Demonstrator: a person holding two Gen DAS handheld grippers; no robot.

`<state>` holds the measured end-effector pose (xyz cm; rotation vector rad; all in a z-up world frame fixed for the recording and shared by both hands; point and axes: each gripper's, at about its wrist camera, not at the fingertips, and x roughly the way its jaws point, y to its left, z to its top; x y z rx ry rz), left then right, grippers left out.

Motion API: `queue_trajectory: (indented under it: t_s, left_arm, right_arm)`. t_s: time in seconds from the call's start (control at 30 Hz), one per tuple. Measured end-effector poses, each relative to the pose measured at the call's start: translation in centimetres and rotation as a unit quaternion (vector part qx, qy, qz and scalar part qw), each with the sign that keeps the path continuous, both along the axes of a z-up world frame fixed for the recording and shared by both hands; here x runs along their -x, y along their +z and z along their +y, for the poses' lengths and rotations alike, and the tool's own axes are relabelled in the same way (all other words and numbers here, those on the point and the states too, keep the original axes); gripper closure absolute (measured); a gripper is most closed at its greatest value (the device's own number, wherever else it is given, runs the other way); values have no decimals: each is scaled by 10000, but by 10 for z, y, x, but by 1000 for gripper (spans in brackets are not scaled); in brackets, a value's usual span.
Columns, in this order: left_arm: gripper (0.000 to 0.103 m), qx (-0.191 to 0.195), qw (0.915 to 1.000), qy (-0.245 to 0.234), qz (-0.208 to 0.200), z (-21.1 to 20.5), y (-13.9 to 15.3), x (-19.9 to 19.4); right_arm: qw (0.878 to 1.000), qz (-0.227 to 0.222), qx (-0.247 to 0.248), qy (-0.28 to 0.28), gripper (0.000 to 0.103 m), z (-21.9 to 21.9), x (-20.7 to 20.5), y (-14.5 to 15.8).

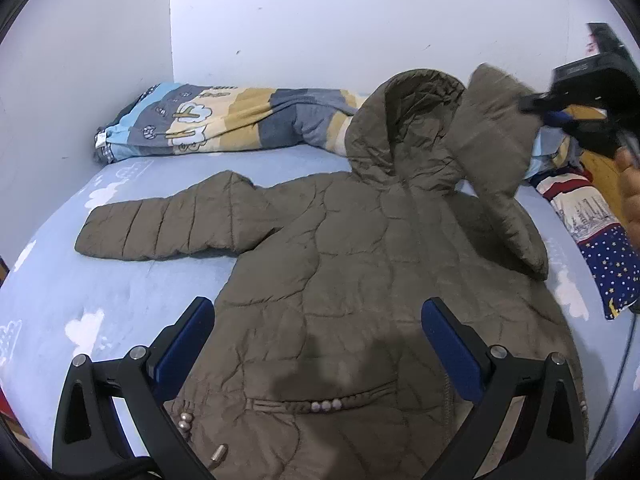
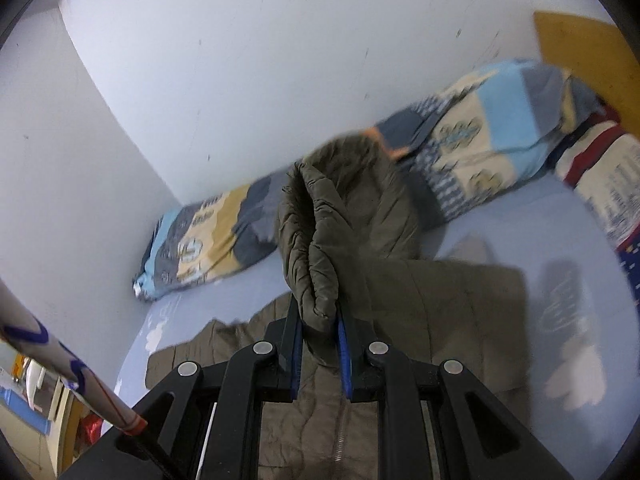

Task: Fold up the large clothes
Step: 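Lift the held sleeve with the right tool and fold it across the jacket body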

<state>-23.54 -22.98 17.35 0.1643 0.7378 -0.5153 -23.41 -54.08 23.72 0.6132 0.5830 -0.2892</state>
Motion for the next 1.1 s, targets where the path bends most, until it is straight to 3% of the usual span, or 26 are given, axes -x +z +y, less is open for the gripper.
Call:
queue_trajectory:
  t_s: [0.37, 0.6, 0.67, 0.8, 0.9, 1.0, 1.1]
  left_arm:
    - [0, -118, 9994, 240, 214, 10, -14, -16]
    - [0, -155, 9993, 240, 237, 5, -16, -17]
    - [0, -155, 9993, 231, 242, 6, -17, -17]
    - [0, -166, 9993, 215, 265, 5, -18, -17]
    - [0, -167, 9992, 205, 314, 4, -20, -18]
    - [0, -123, 9993, 173, 316, 3, -18, -15]
    - [0, -148, 9994, 147, 264, 1, -18, -14]
  right_arm:
    - [9951, 691, -441, 560, 87, 44, -76, -116]
    - [9905, 794, -574, 960, 85, 73, -97, -154]
    - [9888, 876, -598, 1053, 82, 80, -104, -160]
    - [9847, 876, -746, 1307, 57, 89, -103, -166]
    - [9843, 731, -653, 1465, 50, 87, -89, -151]
    - [9891, 705, -255, 1264, 47, 69, -74, -132]
    - [9946, 792, -37, 676, 41, 22, -53, -127]
